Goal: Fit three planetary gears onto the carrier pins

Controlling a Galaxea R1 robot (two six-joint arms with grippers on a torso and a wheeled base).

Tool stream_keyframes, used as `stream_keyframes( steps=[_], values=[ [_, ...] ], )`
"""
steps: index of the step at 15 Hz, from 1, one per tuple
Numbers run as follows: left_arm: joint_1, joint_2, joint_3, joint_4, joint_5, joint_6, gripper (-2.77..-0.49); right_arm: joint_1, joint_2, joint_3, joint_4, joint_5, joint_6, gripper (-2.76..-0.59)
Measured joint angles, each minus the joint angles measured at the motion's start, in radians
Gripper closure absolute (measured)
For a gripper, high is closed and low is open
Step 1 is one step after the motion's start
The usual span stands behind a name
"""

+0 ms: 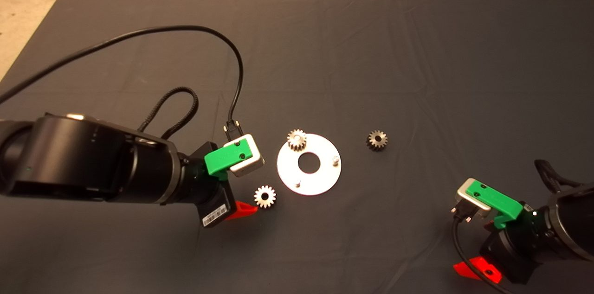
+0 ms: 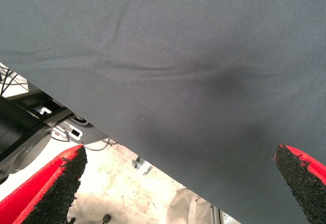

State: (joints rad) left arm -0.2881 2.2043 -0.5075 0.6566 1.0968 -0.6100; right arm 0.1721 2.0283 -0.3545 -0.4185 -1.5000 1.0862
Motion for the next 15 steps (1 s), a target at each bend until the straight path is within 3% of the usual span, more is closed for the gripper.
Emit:
stream_keyframes(
  steps=[3, 5, 7, 9, 11, 15],
  values=[
    [0.045, -0.007, 0.027, 0.023, 0.002, -0.009, -1.88, 0.000, 0.001, 0.000, 0.000, 0.001, 0.000, -2.75],
    [0.095, -0.004, 0.027, 0.082, 0.002, -0.013, -1.88, 0.000, 0.000, 0.000, 0.000, 0.000, 0.000, -2.75],
    [0.144, 0.004, 0.027, 0.114, 0.001, -0.015, -1.88, 0.000, -0.001, 0.000, 0.000, -0.001, 0.000, -2.75],
    [0.146, -0.002, 0.025, 0.140, 0.002, -0.018, -1.88, 0.000, -0.004, 0.000, 0.000, 0.001, 0.000, -2.75],
    [0.146, 0.001, 0.023, 0.198, 0.001, -0.018, -1.88, 0.000, -0.016, 0.000, 0.000, -0.002, 0.000, -2.75],
    [0.146, 0.001, -0.005, 0.257, 0.000, -0.018, -1.88, 0.000, -0.014, 0.000, 0.000, 0.000, 0.000, -2.75]
  ],
)
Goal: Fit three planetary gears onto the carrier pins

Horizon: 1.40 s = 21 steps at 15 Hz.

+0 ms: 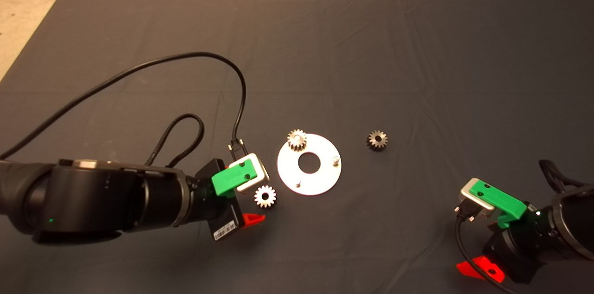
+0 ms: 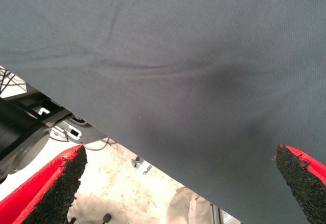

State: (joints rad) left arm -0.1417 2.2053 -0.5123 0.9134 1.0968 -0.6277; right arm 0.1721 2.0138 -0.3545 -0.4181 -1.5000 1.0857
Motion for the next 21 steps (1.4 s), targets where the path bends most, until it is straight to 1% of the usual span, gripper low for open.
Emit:
stream_keyframes(
  steps=[1, 2, 5, 6, 9, 11, 13, 14, 15, 16, 17, 18, 19, 21],
  values=[
    [0.004, 0.000, -0.005, 0.011, 0.000, 0.000, -1.88, 0.000, 0.000, 0.000, 0.000, 0.000, 0.000, -2.75],
    [0.017, 0.002, -0.007, 0.022, 0.000, 0.000, -1.88, 0.000, 0.000, 0.000, 0.000, -0.001, 0.000, -2.75],
    [0.069, 0.025, -0.009, 0.050, -0.001, 0.000, -1.88, 0.000, 0.000, 0.000, 0.000, 0.000, 0.000, -2.75],
    [0.077, 0.025, -0.009, 0.050, 0.000, 0.000, -1.88, 0.000, 0.000, 0.000, 0.000, -0.001, 0.000, -2.75],
    [0.077, 0.045, -0.010, 0.060, 0.000, 0.000, -1.88, 0.000, -0.001, 0.000, 0.000, -0.001, 0.000, -2.75],
    [0.077, 0.056, -0.027, 0.064, -0.001, 0.000, -1.88, 0.000, -0.003, 0.000, 0.000, -0.001, 0.000, -2.75],
    [0.077, 0.061, -0.048, 0.086, 0.000, 0.000, -1.88, 0.000, -0.018, 0.000, 0.000, 0.000, -0.001, -2.75],
    [0.078, 0.061, -0.053, 0.090, 0.000, 0.000, -1.88, 0.000, -0.020, 0.000, 0.000, -0.003, -0.001, -2.75],
    [0.083, 0.063, -0.055, 0.098, -0.001, 0.000, -1.88, 0.000, -0.022, 0.000, 0.000, -0.002, -0.001, -2.75],
    [0.099, 0.064, -0.060, 0.106, -0.004, 0.000, -1.88, 0.000, -0.022, 0.000, 0.000, -0.002, -0.001, -2.75],
    [0.115, 0.064, -0.064, 0.105, -0.004, 0.000, -1.88, 0.000, -0.022, 0.000, 0.000, -0.003, -0.001, -2.75],
    [0.119, 0.064, -0.064, 0.106, -0.004, 0.000, -1.88, 0.000, -0.022, 0.000, 0.000, -0.003, -0.001, -2.75],
    [0.119, 0.063, -0.066, 0.107, -0.004, 0.000, -1.88, 0.000, -0.022, 0.000, 0.000, -0.001, -0.001, -2.75],
    [0.119, 0.064, -0.068, 0.107, -0.004, 0.000, -1.88, 0.000, -0.022, 0.000, 0.000, -0.001, -0.001, -2.75]
  ],
)
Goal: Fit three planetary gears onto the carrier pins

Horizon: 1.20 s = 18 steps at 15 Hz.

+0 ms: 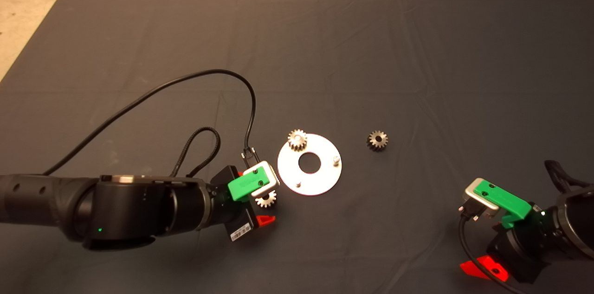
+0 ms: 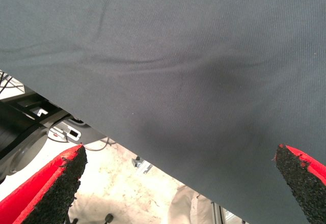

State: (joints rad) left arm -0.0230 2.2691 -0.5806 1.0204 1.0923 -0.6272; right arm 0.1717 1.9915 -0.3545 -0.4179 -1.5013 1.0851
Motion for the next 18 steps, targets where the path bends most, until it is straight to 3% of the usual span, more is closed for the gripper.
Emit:
stream_keyframes(
  steps=[4, 11, 18],
  values=[
    [0.000, 0.000, -0.034, 0.001, -0.010, 0.003, -1.88, 0.000, 0.000, 0.000, 0.000, 0.000, 0.000, -2.75],
    [0.001, 0.021, -0.040, 0.002, -0.017, 0.003, -1.88, 0.000, 0.000, 0.000, 0.000, 0.000, 0.000, -2.75],
    [0.031, 0.022, -0.041, 0.024, -0.018, 0.003, -1.88, 0.000, -0.013, 0.000, 0.000, 0.001, 0.000, -2.75]
  ],
)
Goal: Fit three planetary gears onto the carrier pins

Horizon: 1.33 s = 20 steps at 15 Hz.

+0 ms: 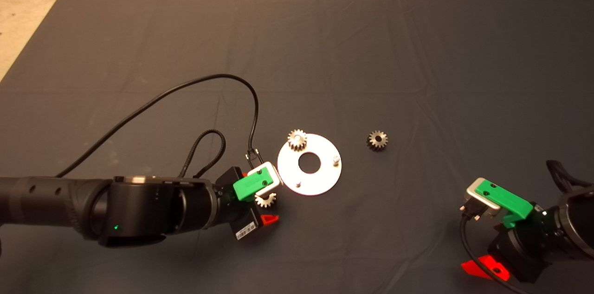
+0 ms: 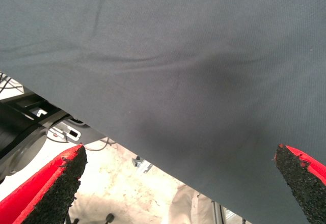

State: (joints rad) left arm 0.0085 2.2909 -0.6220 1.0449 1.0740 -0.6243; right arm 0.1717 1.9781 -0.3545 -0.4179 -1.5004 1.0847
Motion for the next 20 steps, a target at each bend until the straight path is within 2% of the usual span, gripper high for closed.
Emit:
stream_keyframes(
  steps=[6, 11, 15, 20],
  values=[
    [0.005, 0.009, -0.027, 0.003, -0.002, 0.000, -1.88, 0.000, -0.001, 0.000, 0.000, -0.001, 0.000, -2.75],
    [0.005, 0.008, -0.031, 0.022, -0.011, 0.000, -1.88, 0.000, -0.003, 0.000, 0.000, 0.000, 0.000, -2.75],
    [0.030, 0.008, -0.031, 0.023, -0.019, 0.000, -1.88, 0.000, -0.003, 0.000, 0.000, 0.001, 0.000, -2.75],
    [0.030, 0.008, -0.031, 0.026, -0.019, 0.000, -1.88, 0.000, -0.003, 0.000, 0.000, 0.000, 0.000, -2.75]
  ],
)
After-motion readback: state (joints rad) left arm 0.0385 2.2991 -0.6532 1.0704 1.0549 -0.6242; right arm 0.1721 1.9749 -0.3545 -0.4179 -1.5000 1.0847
